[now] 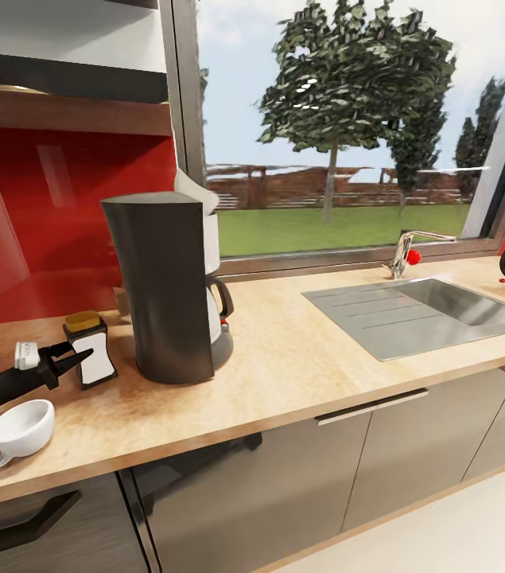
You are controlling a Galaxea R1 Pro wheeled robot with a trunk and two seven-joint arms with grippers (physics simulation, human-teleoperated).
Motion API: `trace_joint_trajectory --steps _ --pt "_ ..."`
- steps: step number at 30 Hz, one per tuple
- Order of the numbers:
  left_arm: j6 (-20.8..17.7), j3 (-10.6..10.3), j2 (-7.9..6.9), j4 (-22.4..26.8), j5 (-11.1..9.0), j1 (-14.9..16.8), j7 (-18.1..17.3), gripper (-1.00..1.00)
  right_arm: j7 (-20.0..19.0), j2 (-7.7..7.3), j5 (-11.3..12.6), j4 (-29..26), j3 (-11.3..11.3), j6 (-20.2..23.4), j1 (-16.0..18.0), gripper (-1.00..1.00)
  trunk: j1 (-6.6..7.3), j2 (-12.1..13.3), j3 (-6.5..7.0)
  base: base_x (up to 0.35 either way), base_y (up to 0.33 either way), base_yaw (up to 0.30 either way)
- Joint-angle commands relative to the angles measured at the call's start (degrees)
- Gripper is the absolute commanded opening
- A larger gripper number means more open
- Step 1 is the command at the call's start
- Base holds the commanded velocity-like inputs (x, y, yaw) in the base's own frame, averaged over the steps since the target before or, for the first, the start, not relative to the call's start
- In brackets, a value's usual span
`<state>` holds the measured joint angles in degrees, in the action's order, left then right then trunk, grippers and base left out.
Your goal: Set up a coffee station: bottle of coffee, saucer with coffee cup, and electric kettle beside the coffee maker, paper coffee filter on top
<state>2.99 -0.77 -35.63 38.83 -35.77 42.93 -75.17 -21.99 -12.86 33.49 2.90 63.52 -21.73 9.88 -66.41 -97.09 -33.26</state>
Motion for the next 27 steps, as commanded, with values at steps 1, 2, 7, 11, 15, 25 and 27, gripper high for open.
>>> trace_joint_trajectory --steps 1,2,7,11,15,25,27 --pt "0.4 -0.5 -0.04 -0.6 1.9 0.0 -0.2 -1.00 -0.4 0.03 0.6 0.2 0.4 -0.2 0.0 1.00 0.00 0.0 -0.08 0.000 0.000 0.000" --pt "0.4 -0.5 -0.05 -0.6 1.9 0.0 -0.2 -1.00 -0.4 0.03 0.6 0.2 0.4 -0.2 0.0 1.00 0.00 0.0 -0.08 0.000 0.000 0.000" --pt "0.4 -0.5 -0.05 -0.6 1.9 0.0 -0.2 -1.00 -0.4 0.03 0.6 0.2 0.4 -0.2 0.0 1.00 0.00 0.0 -0.08 0.000 0.000 0.000" --pt "0.4 -0.5 -0.05 -0.5 1.9 0.0 -0.2 -1.00 -0.4 0.03 0.6 0.2 0.4 -0.2 0.0 1.00 0.00 0.0 -0.08 0.000 0.000 0.000" --pt "0.3 -0.5 -0.05 -0.5 1.9 0.0 -0.2 1.00 -0.4 0.03 0.6 0.2 0.4 -0.2 0.0 1.00 0.00 0.0 -0.08 0.000 0.000 0.000" --pt "0.3 -0.5 -0.05 -0.7 1.9 0.0 -0.2 1.00 -0.4 0.03 0.6 0.2 0.4 -0.2 0.0 1.00 0.00 0.0 -0.08 0.000 0.000 0.000" --pt "0.3 -0.5 -0.05 -0.7 1.9 0.0 -0.2 1.00 -0.4 0.03 0.6 0.2 0.4 -0.2 0.0 1.00 0.00 0.0 -0.08 0.000 0.000 0.000"
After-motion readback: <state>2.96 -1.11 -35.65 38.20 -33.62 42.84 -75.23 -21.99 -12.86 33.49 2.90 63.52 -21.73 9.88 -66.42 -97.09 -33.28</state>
